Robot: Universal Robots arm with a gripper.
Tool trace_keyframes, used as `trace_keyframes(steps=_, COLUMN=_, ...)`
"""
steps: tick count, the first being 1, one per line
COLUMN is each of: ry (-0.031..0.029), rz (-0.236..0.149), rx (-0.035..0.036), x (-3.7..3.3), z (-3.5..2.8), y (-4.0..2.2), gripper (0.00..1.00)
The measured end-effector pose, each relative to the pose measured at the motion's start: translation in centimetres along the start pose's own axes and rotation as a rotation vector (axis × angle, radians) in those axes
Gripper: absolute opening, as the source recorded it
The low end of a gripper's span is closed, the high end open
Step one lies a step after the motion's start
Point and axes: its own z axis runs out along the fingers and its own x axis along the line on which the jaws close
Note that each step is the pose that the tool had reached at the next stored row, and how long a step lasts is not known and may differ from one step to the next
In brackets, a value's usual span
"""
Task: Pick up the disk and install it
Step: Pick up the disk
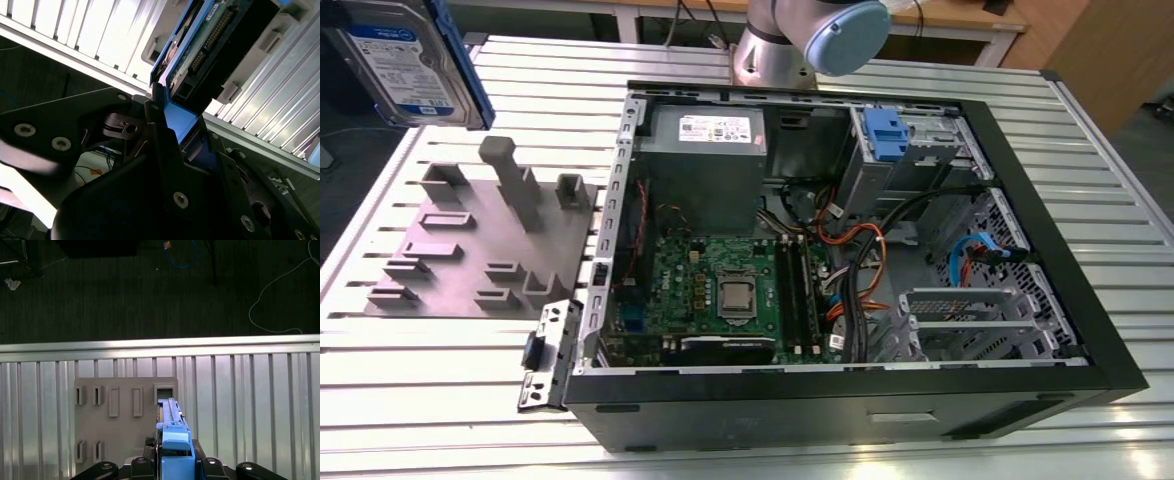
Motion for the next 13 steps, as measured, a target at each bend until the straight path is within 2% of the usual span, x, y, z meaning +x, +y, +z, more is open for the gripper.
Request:
trace_keyframes(steps=7, ry=0.0, rz=0.0, rx=0.0, x=0.0, z=-0.18, y=0.0, gripper=0.36)
trace_keyframes(steps=13, ry=0.0, rz=0.0, rx=0.0, x=-0.01, z=-0.66, y=0.0, gripper=0.36)
